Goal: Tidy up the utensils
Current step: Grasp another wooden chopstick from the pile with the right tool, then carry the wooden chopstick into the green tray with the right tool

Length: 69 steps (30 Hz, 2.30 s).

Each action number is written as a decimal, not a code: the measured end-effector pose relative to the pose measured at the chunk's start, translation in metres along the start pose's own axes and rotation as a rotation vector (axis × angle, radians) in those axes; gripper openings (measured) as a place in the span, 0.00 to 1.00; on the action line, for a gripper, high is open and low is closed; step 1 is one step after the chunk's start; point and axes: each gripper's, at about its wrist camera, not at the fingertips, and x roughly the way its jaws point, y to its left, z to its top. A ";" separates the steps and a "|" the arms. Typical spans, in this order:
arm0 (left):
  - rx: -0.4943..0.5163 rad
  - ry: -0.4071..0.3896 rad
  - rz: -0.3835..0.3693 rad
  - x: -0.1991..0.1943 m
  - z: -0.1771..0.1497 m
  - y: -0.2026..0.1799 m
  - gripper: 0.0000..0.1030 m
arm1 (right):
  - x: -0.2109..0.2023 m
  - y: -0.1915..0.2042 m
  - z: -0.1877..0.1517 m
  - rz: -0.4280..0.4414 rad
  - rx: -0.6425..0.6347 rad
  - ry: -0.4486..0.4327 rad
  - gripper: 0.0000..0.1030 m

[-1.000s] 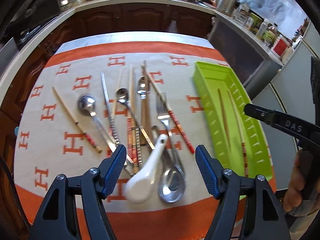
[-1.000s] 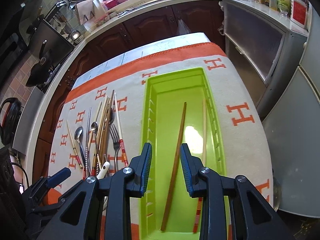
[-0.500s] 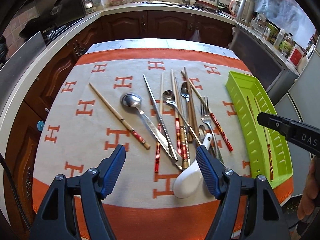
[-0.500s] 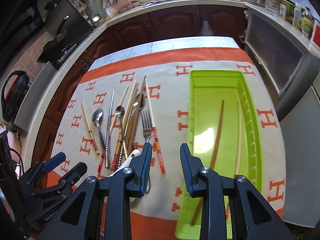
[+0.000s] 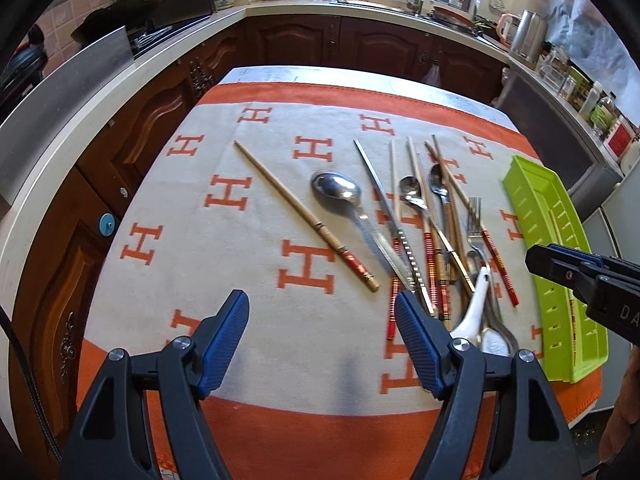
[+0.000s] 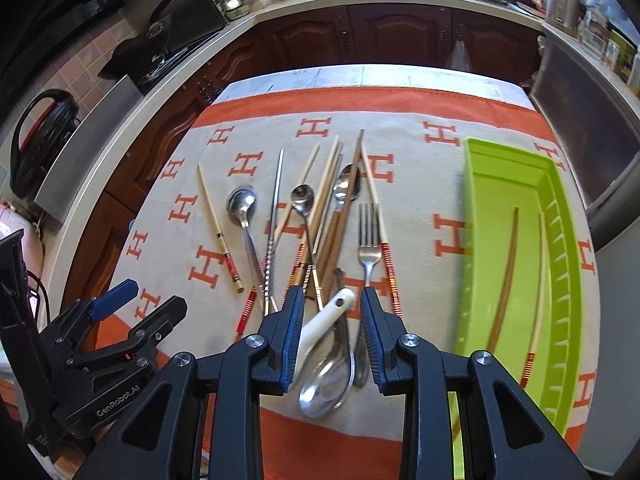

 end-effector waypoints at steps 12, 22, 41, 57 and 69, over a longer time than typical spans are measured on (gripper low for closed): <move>-0.099 0.044 0.051 0.022 -0.011 0.059 0.71 | 0.037 0.070 0.012 0.047 -0.122 0.057 0.29; -0.205 0.093 0.094 0.044 -0.022 0.115 0.71 | 0.069 0.130 0.026 0.095 -0.231 0.082 0.29; -0.224 0.091 0.087 0.061 -0.012 0.132 0.73 | 0.173 0.158 0.059 -0.030 -0.377 0.096 0.29; -0.181 0.103 0.102 0.058 -0.008 0.111 0.75 | 0.149 0.135 0.059 0.165 -0.195 0.082 0.06; -0.080 0.101 0.096 0.046 -0.003 0.059 0.75 | 0.048 0.038 0.038 0.243 0.025 -0.071 0.06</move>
